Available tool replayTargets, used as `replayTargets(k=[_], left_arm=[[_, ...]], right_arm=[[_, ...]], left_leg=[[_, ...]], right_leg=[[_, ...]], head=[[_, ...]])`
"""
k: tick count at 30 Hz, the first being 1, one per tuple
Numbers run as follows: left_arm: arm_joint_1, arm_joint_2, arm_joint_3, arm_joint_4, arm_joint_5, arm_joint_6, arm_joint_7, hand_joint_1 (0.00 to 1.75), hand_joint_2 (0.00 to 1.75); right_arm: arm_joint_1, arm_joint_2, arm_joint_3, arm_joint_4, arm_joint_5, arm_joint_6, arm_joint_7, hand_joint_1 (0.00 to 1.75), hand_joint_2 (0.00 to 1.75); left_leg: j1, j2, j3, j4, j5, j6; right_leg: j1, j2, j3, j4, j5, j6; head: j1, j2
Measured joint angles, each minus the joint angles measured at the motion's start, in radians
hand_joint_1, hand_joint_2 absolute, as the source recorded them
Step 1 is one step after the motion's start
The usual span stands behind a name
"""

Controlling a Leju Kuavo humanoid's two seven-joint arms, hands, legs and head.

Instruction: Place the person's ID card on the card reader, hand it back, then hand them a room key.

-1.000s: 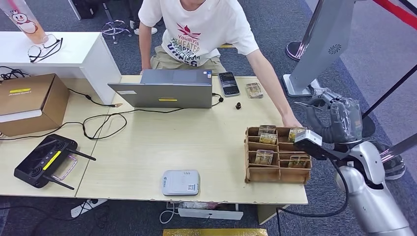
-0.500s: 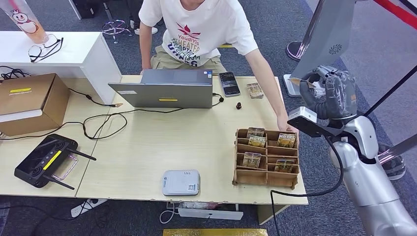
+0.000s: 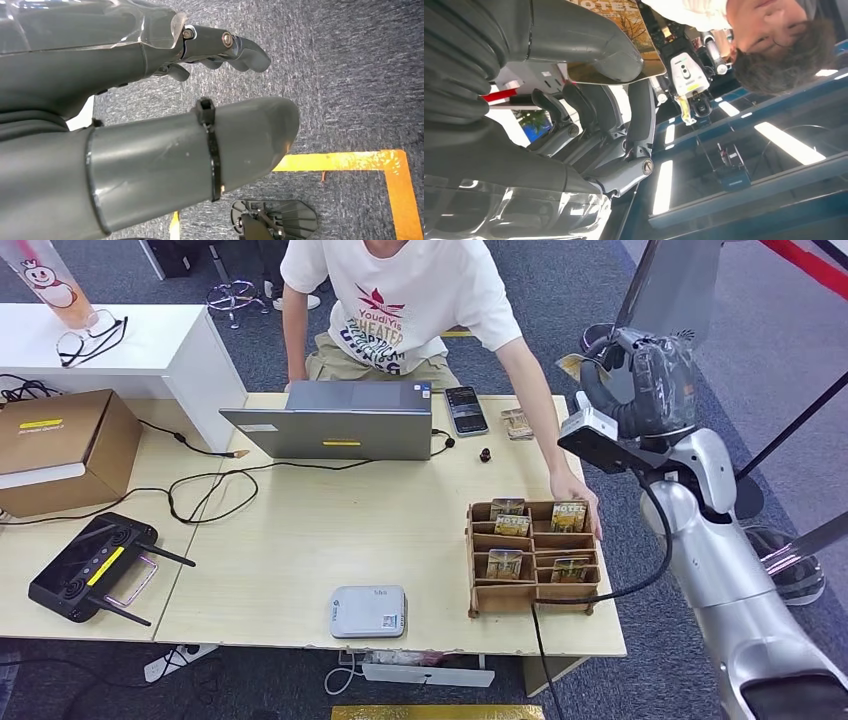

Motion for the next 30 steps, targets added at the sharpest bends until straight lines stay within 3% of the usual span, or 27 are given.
replayTargets(k=[11,30], left_arm=[[-0.01,-0.005,-0.011,0.0,-0.011,0.0,0.009,0.0,0.0],[-0.012,-0.005,-0.021,0.0,-0.019,0.0,0.017,0.0,0.0]], right_arm=[[-0.122,0.094,0.06,0.146,0.01,-0.021,-0.005,1.73,1.75],[-0.176,0.141,0.091,0.237,0.015,-0.035,-0.007,1.74,1.75]], left_leg=[[0.0,-0.001,0.0,0.0,0.001,0.0],[0.0,0.0,0.0,0.0,0.001,0.0]], right_leg=[[0.0,-0.001,0.0,0.0,0.0,-0.001],[0.0,0.0,0.0,0.0,0.0,-0.001]], head=[[0.0,0.0],[0.0,0.0]])
